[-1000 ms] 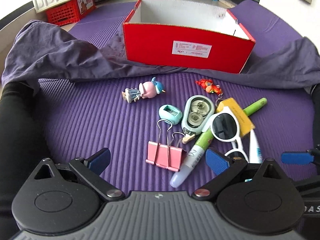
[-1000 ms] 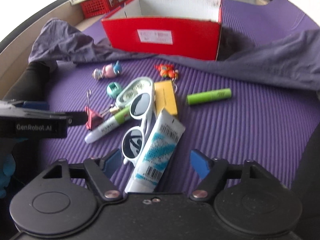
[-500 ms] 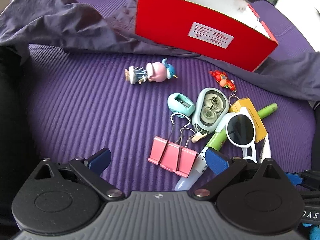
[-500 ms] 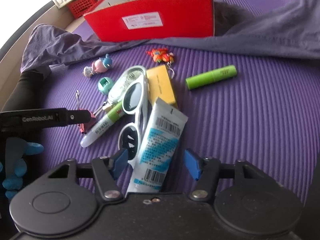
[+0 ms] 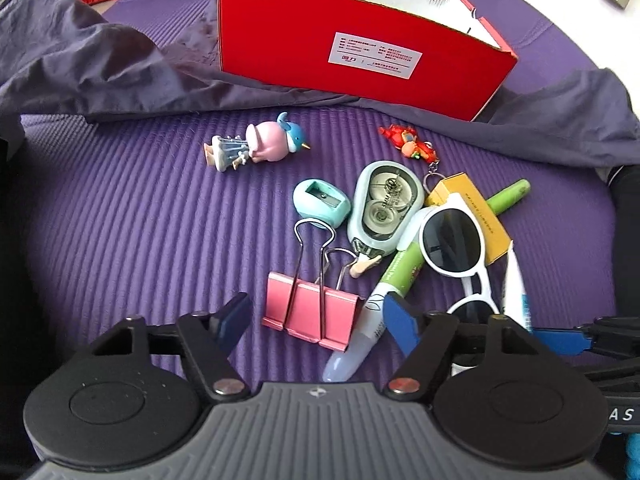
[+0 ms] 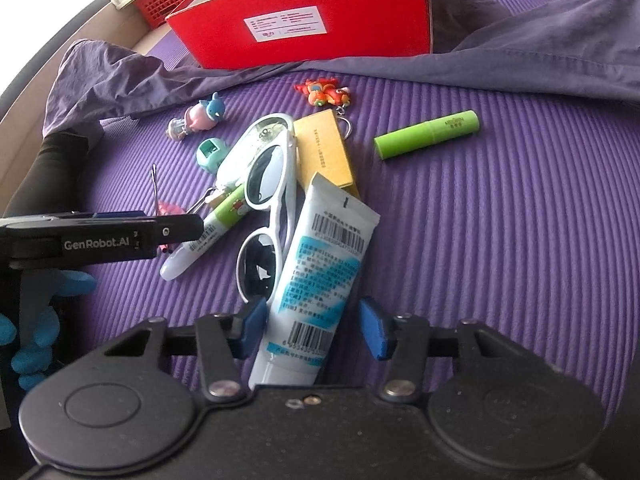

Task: Organize rigid objects
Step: 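Grasp pink binder clip with left tool while right tool grasps toothpaste tube, then lift clip and tube and carry both toward the red box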

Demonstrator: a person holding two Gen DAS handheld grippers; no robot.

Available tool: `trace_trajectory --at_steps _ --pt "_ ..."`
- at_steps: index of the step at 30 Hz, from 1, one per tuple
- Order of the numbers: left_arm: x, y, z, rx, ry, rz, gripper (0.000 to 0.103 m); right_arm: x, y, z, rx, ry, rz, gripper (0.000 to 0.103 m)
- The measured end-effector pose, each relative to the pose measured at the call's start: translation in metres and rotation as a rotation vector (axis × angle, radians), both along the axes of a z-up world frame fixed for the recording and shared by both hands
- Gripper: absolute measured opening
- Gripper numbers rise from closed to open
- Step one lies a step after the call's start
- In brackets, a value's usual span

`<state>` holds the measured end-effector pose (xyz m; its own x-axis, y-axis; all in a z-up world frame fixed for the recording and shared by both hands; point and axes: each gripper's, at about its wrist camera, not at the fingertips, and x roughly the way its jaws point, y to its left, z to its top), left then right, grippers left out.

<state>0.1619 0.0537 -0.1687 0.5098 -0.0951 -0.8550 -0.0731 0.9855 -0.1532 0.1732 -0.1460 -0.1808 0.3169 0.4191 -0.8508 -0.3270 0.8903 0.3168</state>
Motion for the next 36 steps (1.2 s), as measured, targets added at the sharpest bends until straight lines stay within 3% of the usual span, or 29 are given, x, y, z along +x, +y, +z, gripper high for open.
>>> trace_trajectory --at_steps 5,8,19,27,29,31,36 --pt "-0.001 0.003 0.002 -0.019 -0.005 0.018 0.052 0.000 0.000 0.000 0.013 0.002 0.004 0.044" --pt "-0.001 0.008 0.002 -0.045 0.000 0.033 0.051 -0.001 0.000 0.000 0.020 0.005 0.005 0.042" --pt "-0.005 0.005 0.008 -0.011 -0.040 0.015 0.041 -0.003 0.001 0.002 0.001 -0.030 0.000 0.039" --pt "-0.008 0.008 0.015 -0.003 -0.050 0.039 0.040 -0.005 -0.006 0.015 -0.002 -0.064 -0.040 0.038" --pt "-0.010 0.011 0.018 -0.010 -0.060 0.050 0.033 -0.006 -0.010 0.020 0.006 -0.072 -0.052 0.037" --pt "-0.010 0.012 0.021 -0.029 -0.064 0.053 0.015 -0.008 -0.012 0.023 0.005 -0.081 -0.059 0.036" --pt "-0.009 0.011 0.019 -0.035 -0.049 0.048 0.015 -0.010 -0.017 0.026 0.016 -0.079 -0.070 0.030"
